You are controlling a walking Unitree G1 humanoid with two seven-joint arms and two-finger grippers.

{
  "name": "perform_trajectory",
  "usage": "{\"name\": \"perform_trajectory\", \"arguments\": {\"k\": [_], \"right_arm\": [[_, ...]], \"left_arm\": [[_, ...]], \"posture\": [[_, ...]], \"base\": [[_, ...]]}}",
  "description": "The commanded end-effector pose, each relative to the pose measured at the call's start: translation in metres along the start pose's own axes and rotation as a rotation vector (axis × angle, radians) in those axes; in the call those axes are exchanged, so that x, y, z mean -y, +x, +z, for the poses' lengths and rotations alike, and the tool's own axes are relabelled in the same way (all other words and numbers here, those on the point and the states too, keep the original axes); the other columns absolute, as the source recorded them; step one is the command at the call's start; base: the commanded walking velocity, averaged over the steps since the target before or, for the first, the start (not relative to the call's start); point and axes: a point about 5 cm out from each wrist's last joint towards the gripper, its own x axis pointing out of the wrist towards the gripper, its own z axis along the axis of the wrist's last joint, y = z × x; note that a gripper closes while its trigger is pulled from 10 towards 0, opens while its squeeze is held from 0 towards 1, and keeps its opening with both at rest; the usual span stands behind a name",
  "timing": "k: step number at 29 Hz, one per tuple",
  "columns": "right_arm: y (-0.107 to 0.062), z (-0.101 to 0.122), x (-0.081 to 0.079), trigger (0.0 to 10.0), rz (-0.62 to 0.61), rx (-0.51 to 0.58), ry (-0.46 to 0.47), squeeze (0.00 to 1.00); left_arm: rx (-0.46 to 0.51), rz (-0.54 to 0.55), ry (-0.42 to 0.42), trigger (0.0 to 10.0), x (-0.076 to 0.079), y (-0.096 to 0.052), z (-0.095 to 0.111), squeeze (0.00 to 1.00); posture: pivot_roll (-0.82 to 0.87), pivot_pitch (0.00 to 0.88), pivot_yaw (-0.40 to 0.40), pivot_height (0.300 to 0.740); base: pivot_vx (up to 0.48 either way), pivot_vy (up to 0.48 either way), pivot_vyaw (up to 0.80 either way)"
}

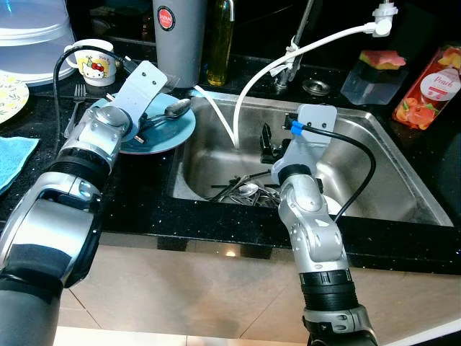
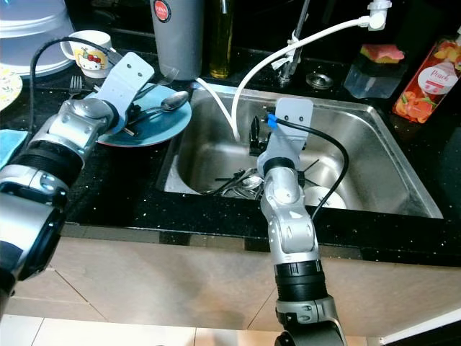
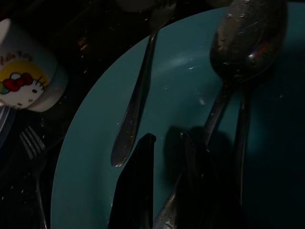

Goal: Kitchen organization

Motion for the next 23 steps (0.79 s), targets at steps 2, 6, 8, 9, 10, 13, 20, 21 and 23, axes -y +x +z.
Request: {"name": "perform_trajectory", "arguments": {"k": [2, 6, 8, 9, 10, 13, 20, 21, 23], "right_arm": [[0.001, 0.002, 0.001, 10.0, -0.006, 0.007, 0.001, 0.00], [0.001, 0.002, 0.001, 10.0, -0.006, 0.007, 0.002, 0.00], [0.000, 0.001, 0.001, 10.0, -0.004, 0.006, 0.002, 0.00], [0.000, 0.001, 0.000, 10.0, -0.003, 0.006, 0.001, 0.00], [0.000, 0.001, 0.000, 10.0, -0.002, 0.006, 0.001, 0.00], [0.000, 0.001, 0.000, 10.0, -0.002, 0.006, 0.002, 0.00], [0.000, 0.001, 0.000, 10.0, 0.000, 0.007, 0.001, 0.00], [0.000, 0.001, 0.000, 10.0, 0.001, 0.008, 0.000, 0.00], [0.000, 0.001, 0.000, 10.0, 0.002, 0.008, 0.000, 0.00]], "left_arm": [[-0.013, -0.066, -0.019, 9.1, 0.014, 0.005, -0.005, 0.00], [0.073, -0.057, -0.055, 9.1, 0.010, 0.003, 0.011, 0.00], [0.103, -0.051, -0.054, 9.3, 0.008, 0.002, 0.016, 0.00], [0.111, -0.044, -0.054, 9.8, 0.007, 0.002, 0.017, 0.51], [0.119, -0.040, -0.063, 10.0, 0.006, 0.001, 0.017, 1.00], [0.123, -0.047, -0.077, 10.0, 0.005, 0.001, 0.018, 1.00], [0.094, -0.096, -0.068, 10.0, 0.011, 0.002, 0.013, 0.00], [0.117, -0.115, -0.078, 8.4, 0.011, 0.002, 0.014, 0.00], [0.171, -0.148, -0.079, 8.2, 0.013, 0.000, 0.021, 0.00]], "posture": [[0.23, 0.065, -0.074, 0.740], [0.24, 0.064, -0.074, 0.740], [0.23, 0.063, -0.072, 0.740], [0.23, 0.062, -0.070, 0.740], [0.23, 0.061, -0.069, 0.740], [0.23, 0.058, -0.068, 0.740], [0.23, 0.050, -0.070, 0.740], [0.23, 0.048, -0.070, 0.740], [0.23, 0.044, -0.071, 0.740]], "base": [[0.000, 0.000, 0.00], [0.000, 0.000, 0.00], [0.000, 0.000, 0.00], [0.000, 0.000, 0.00], [0.000, 0.000, 0.00], [0.000, 0.000, 0.00], [0.000, 0.000, 0.00], [0.000, 0.000, 0.00], [0.000, 0.000, 0.00]]}}
